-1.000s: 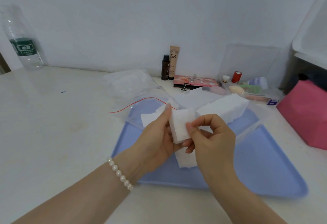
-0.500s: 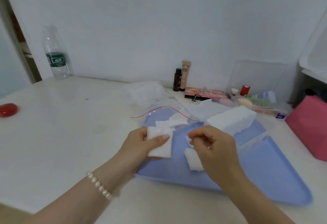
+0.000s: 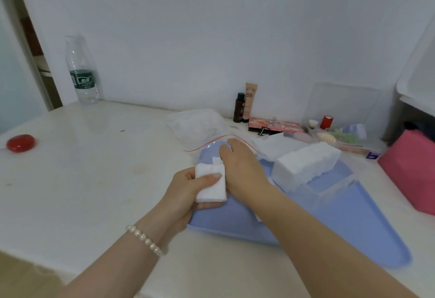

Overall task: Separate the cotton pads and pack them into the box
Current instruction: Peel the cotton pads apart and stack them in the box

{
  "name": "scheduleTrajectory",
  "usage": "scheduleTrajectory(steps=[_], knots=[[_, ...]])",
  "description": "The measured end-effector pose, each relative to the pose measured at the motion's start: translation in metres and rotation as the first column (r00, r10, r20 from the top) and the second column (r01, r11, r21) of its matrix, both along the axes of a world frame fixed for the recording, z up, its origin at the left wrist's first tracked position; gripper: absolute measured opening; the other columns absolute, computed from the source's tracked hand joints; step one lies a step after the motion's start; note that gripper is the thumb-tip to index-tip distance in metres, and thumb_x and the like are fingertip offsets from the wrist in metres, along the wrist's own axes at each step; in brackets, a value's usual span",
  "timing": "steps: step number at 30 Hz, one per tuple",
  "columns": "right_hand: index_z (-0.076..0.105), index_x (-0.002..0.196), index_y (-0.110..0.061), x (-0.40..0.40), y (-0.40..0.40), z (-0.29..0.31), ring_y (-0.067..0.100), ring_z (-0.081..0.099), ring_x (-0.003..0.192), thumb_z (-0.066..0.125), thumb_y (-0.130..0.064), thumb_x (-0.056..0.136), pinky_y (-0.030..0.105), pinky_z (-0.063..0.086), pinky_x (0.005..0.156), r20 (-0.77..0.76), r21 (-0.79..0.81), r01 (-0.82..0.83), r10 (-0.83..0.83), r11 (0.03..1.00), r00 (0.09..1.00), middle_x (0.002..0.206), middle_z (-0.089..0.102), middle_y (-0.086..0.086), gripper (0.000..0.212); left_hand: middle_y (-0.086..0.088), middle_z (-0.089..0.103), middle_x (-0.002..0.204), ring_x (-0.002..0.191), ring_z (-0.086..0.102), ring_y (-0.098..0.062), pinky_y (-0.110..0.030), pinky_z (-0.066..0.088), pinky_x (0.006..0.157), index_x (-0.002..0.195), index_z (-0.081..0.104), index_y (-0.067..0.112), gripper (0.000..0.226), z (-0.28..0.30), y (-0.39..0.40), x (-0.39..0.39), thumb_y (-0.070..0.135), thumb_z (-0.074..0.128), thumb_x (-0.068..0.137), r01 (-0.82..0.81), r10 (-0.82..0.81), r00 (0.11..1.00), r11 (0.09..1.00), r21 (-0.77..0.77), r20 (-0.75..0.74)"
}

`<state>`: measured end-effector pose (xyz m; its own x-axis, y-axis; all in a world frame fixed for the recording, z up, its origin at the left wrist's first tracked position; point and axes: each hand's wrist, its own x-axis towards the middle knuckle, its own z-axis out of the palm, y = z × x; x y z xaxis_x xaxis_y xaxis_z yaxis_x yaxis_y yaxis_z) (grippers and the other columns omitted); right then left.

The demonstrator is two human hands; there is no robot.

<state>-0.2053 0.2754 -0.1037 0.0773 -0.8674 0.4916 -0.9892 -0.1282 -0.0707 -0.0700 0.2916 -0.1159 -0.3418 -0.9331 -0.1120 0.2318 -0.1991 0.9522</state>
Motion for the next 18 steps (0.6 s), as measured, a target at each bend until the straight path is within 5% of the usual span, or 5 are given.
scheduleTrajectory(steps=[4, 6, 11, 16, 18], knots=[[0.036, 0.134, -0.014, -0.010, -0.016, -0.002, 0.034, 0.044, 0.119, 0.046, -0.034, 0.092, 0.038, 0.035, 0.089, 0.062, 0.386, 0.089, -0.122, 0.918, 0.991, 0.131, 0.043, 0.017, 0.048, -0.022, 0.071, 0.086, 0.073, 0.070, -0.029, -0.045, 0.058, 0.072, 0.099, 0.066, -0.004, 0.017, 0.000, 0.001, 0.000, 0.001, 0.061, 0.083, -0.003, 0.003, 1.000, 1.000, 0.004, -0.004], [0.036, 0.138, -0.016, -0.014, -0.018, -0.005, 0.033, 0.042, 0.124, 0.045, -0.036, 0.093, 0.035, 0.036, 0.092, -0.018, 0.492, 0.143, -0.155, 0.859, 0.988, 0.137, 0.041, 0.016, 0.050, -0.024, 0.070, 0.088, 0.072, 0.071, -0.028, -0.040, 0.060, 0.066, 0.099, 0.066, -0.004, 0.018, 0.002, 0.002, -0.001, 0.002, 0.061, 0.083, 0.000, 0.000, 1.000, 1.000, 0.001, 0.004], [0.061, 0.109, -0.009, -0.014, -0.015, -0.013, 0.030, 0.054, 0.106, 0.048, -0.012, 0.089, 0.032, 0.038, 0.072, -0.045, 0.346, 0.142, -0.134, 0.927, 0.990, 0.113, 0.056, 0.013, 0.025, -0.019, 0.072, 0.081, 0.067, 0.070, -0.024, -0.031, 0.058, 0.058, 0.092, 0.068, 0.002, 0.011, 0.005, 0.005, -0.002, 0.001, 0.061, 0.084, 0.009, -0.009, 1.000, 1.000, -0.011, 0.022], [0.063, 0.112, -0.010, -0.023, 0.005, -0.002, 0.027, 0.054, 0.103, 0.046, 0.011, 0.078, 0.031, 0.037, 0.073, 0.025, 0.351, -0.053, 0.048, 0.935, 0.999, 0.110, 0.057, 0.010, 0.043, -0.019, 0.072, 0.084, 0.068, 0.070, -0.025, -0.033, 0.059, 0.060, 0.094, 0.066, 0.001, 0.012, 0.008, 0.007, -0.002, 0.003, 0.062, 0.084, -0.003, 0.003, 1.000, 1.000, 0.026, 0.001], [0.068, 0.104, -0.011, -0.027, 0.024, 0.006, 0.023, 0.056, 0.098, 0.046, 0.013, 0.075, 0.029, 0.041, 0.077, 0.201, 0.229, -0.132, 0.086, 0.964, 0.976, 0.103, 0.062, 0.005, 0.044, -0.017, 0.072, 0.086, 0.070, 0.071, -0.026, -0.036, 0.060, 0.063, 0.099, 0.064, 0.000, 0.016, 0.010, 0.006, -0.001, 0.004, 0.061, 0.084, 0.001, 0.000, 1.000, 0.999, 0.038, -0.013]])
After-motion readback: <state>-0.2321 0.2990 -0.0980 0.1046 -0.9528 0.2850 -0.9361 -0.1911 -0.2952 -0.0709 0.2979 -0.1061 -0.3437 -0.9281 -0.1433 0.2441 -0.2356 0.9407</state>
